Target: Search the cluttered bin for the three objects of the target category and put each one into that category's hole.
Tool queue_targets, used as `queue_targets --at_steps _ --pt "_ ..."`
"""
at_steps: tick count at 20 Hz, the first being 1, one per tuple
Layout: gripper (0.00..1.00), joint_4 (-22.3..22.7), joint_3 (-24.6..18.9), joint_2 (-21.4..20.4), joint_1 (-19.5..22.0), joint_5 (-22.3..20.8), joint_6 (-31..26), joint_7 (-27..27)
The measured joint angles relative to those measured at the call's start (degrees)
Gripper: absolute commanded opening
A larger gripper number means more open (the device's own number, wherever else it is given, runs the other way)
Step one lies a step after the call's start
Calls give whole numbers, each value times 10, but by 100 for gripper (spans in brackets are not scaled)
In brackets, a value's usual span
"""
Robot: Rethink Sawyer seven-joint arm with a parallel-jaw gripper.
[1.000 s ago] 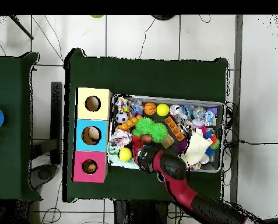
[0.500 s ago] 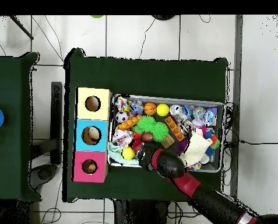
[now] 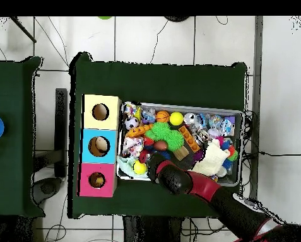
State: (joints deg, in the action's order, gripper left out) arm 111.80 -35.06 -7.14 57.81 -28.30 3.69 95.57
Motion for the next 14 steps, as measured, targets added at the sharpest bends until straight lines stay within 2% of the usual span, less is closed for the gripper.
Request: queue_targets --at_steps 3,5,7,11,14 --pt "100 0 16 -11 -21 -6 46 0" --pt "100 1 42 -27 -53 -4 92 0" --pt "100 2 66 -45 -85 2 115 0" --pt "100 -13 122 -89 -158 37 120 0" --pt "100 -30 138 -100 -172 44 110 0"
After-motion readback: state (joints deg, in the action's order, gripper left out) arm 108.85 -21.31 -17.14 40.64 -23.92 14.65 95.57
